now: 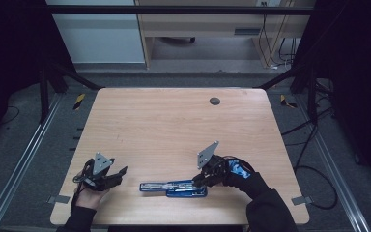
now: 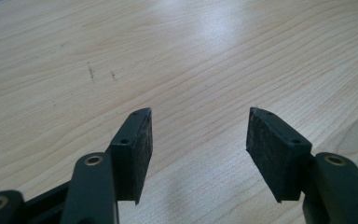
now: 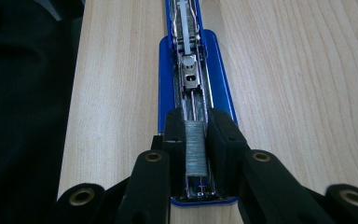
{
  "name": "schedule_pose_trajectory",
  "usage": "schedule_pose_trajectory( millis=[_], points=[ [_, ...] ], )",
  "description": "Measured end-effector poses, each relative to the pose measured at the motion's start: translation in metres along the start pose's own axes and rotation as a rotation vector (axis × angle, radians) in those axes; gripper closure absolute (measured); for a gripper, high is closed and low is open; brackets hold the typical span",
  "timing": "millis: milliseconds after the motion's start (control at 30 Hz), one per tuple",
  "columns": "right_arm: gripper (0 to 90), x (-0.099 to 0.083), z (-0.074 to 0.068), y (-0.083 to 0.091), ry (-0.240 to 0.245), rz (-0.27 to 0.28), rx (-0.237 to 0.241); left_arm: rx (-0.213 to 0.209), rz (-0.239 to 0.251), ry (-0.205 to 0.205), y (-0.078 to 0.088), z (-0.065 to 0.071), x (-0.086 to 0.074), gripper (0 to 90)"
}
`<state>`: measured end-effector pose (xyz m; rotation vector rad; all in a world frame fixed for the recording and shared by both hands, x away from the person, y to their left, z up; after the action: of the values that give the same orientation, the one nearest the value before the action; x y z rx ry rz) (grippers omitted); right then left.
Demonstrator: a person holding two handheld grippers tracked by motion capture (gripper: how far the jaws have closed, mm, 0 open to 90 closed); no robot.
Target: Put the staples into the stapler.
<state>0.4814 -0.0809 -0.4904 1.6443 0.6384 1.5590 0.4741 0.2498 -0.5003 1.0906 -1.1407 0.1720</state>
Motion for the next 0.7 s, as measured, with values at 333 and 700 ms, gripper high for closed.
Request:
schedule_pose_trajectory(
  millis=[333,700],
  points=[
    [78.0,0.0005,0.0019,0.0028,0.007,0.018,-0.009,0.000,-0.001,0.000,-0.0002,-0.0003,-0.0001,40.6],
    [77.2,-0.0027,0.0030,0.0008,-0.001,0.007,-0.003,0.000,-0.001,0.001,0.0000,-0.0004,-0.0001,40.6]
  ],
)
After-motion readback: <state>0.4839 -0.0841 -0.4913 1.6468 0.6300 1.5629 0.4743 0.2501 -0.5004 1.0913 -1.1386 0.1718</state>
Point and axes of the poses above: each handheld gripper's, and its own axes: y roughly backward along the jaws, x roughly out of its top, z roughly to its right, the point moved 5 cm from there along -y, roughly forward along the jaws, and after that the axes turned 12 degrees about -x, right-handed, at the moved point
